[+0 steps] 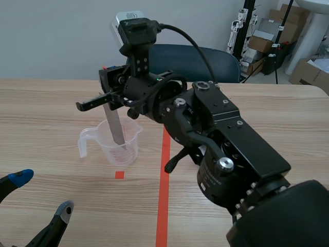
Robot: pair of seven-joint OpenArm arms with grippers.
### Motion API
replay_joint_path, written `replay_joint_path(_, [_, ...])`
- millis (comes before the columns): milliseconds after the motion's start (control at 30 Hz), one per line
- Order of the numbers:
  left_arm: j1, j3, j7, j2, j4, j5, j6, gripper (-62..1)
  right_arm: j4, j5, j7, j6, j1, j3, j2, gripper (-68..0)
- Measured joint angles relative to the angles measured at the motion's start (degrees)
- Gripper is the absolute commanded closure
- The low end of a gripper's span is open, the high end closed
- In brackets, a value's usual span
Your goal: Do the redox reaction experiment. lift the metal plate out of the left beaker
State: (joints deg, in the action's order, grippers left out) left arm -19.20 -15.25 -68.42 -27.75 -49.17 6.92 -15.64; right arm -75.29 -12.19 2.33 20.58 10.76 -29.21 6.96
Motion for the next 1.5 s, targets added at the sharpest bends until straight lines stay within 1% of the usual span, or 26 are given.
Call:
replay_joint_path(300, [0.0,0.0,0.0,0.0,0.0,0.0,0.0,-62.3,0.0,0.0,1.09,0.0,0.0,-0.52,0.0,-3.2])
replay_joint_path(367, [0.0,0.0,-0.02,0.0,0.0,0.0,0.0,-62.3,-0.68,0.07,2.34,0.02,-0.02,-0.52,0.0,-3.2])
replay_joint_path(500, [0.0,0.0,-0.42,0.0,0.0,0.0,0.0,-62.3,-4.79,0.15,2.4,-0.02,-0.02,-0.52,-0.17,-3.2])
replay_joint_path(567, [0.0,0.0,-0.44,0.0,0.0,0.0,0.0,-62.3,-7.54,0.13,3.56,0.02,0.02,-0.52,-0.15,-3.2])
replay_joint_path(700, [0.0,0.0,-0.5,0.0,0.0,0.0,0.0,-62.3,-10.56,-1.49,5.42,0.02,0.0,-0.52,-0.15,-3.2])
replay_joint_path(767, [0.0,0.0,-1.64,0.0,0.0,0.0,0.0,-62.3,-11.47,-2.69,7.32,0.02,0.02,-0.52,-0.39,-3.2])
replay_joint_path(833, [0.0,0.0,-2.71,-0.02,0.0,0.0,0.0,-62.3,-12.24,-3.54,7.69,0.04,0.0,-0.52,-0.94,-3.2])
replay_joint_path(900, [0.0,0.0,-3.23,0.0,0.0,0.0,0.0,-62.3,-13.2,-4.15,9.09,0.04,0.0,-0.52,-1.11,-3.2])
replay_joint_path(967, [0.0,0.0,-3.21,0.0,0.0,0.0,0.0,-62.3,-14.23,-4.7,10.29,0.0,0.0,-0.48,-1.25,-3.2])
replay_joint_path(1033, [0.0,0.0,-3.19,0.0,0.0,0.0,0.0,-62.3,-15.52,-6.38,11.43,0.04,0.0,-0.5,-1.79,-3.2])
replay_joint_path(1100, [0.0,0.0,-3.19,0.0,0.0,0.0,0.0,-62.3,-16.92,-6.73,12.44,0.02,0.0,-0.5,-2.19,-3.2])
replay_joint_path(1133, [0.0,0.0,-3.19,0.0,0.0,0.0,0.0,-62.3,-17.53,-7.32,12.63,0.0,0.0,-0.5,-2.4,-3.2])
replay_joint_path(1300, [0.0,0.0,-3.17,-0.02,0.0,0.0,0.0,-62.3,-20.26,-7.48,13.22,0.02,0.0,-0.5,-3.5,-3.2])
replay_joint_path(1433, [0.0,0.0,-3.17,-0.02,0.0,0.0,0.0,-62.3,-21.84,-10.16,13.99,0.02,0.13,-0.5,-4.31,-3.2])
replay_joint_path(1500, [0.0,0.0,-3.15,-0.02,0.0,0.0,0.0,-62.3,-22.32,-10.73,14.32,0.02,0.13,-0.5,-4.74,-3.2])
